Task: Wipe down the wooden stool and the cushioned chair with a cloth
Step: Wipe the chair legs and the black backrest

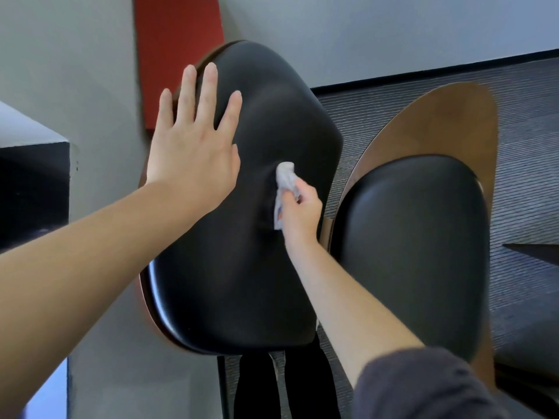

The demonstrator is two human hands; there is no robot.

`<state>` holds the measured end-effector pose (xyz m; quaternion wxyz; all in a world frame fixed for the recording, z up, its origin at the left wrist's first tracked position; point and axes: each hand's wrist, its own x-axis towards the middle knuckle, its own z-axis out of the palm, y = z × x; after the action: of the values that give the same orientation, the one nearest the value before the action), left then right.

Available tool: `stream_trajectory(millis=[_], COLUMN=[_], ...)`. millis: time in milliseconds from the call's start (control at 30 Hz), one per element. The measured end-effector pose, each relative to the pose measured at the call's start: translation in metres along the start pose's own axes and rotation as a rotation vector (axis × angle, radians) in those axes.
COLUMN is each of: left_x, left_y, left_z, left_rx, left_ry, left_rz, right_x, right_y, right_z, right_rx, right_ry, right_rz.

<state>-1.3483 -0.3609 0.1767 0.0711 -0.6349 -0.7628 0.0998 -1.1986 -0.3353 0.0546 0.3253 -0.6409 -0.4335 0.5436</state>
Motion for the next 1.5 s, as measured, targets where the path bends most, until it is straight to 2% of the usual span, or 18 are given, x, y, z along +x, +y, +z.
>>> stream_trajectory(millis=[67, 133, 200, 300, 333, 400, 500, 600, 700, 900, 1033, 1100, 1200, 1267, 1300, 1367, 1500], left_x=[-0.001, -0.002, -0.001, 0.005, 0.008, 0.015, 0.023, 0.027, 0.026, 0.025, 0.025, 0.024, 0.025, 0.025, 0.025, 0.024, 0.024], left_y=[0.004, 0.012, 0.021, 0.032, 0.035, 0.043, 0.051, 0.053, 0.053, 0.053, 0.053, 0.054, 0.055, 0.055, 0.055, 0.055, 0.054], left_z=[-0.001, -0.001, -0.001, 0.002, 0.003, 0.006, 0.012, 0.019, 0.024, 0.023, 0.021, 0.019, 0.017, 0.016, 0.016, 0.019, 0.022], left_rx=[0.051, 0.17, 0.288, 0.423, 0.456, 0.507, 0.556, 0.576, 0.604, 0.613, 0.599, 0.592, 0.59, 0.583, 0.584, 0.597, 0.617], left_ry=[-0.011, -0.042, -0.093, -0.161, -0.181, -0.215, -0.253, -0.265, -0.262, -0.261, -0.269, -0.274, -0.281, -0.279, -0.272, -0.266, -0.261], left_rz=[0.04, 0.124, 0.206, 0.302, 0.332, 0.391, 0.457, 0.49, 0.5, 0.502, 0.501, 0.499, 0.501, 0.498, 0.494, 0.495, 0.5], right_x=[0.031, 0.035, 0.016, -0.021, -0.022, -0.003, 0.047, 0.094, 0.129, 0.161, 0.167, 0.151, 0.098, 0.069, 0.071, 0.098, 0.161], right_y=[0.017, 0.023, 0.019, 0.022, 0.027, 0.043, 0.07, 0.094, 0.121, 0.11, 0.054, 0.026, 0.004, 0.004, 0.009, 0.025, 0.075], right_z=[-0.001, 0.002, 0.0, -0.013, -0.016, -0.018, -0.023, -0.036, -0.038, -0.042, -0.026, -0.015, -0.005, -0.005, -0.007, -0.01, -0.031], right_rx=[0.037, 0.033, 0.009, -0.048, -0.073, -0.088, -0.138, -0.122, 0.022, 0.135, 0.188, 0.174, 0.115, 0.083, 0.077, 0.063, 0.02], right_ry=[0.112, 0.121, 0.059, -0.128, -0.154, -0.104, 0.05, 0.069, 0.21, 0.266, 0.234, 0.182, -0.01, -0.132, -0.13, -0.012, 0.159], right_rz=[0.151, 0.177, 0.106, -0.035, -0.087, -0.092, 0.05, 0.2, 0.347, 0.409, 0.302, 0.161, -0.131, -0.238, -0.249, -0.166, 0.157])
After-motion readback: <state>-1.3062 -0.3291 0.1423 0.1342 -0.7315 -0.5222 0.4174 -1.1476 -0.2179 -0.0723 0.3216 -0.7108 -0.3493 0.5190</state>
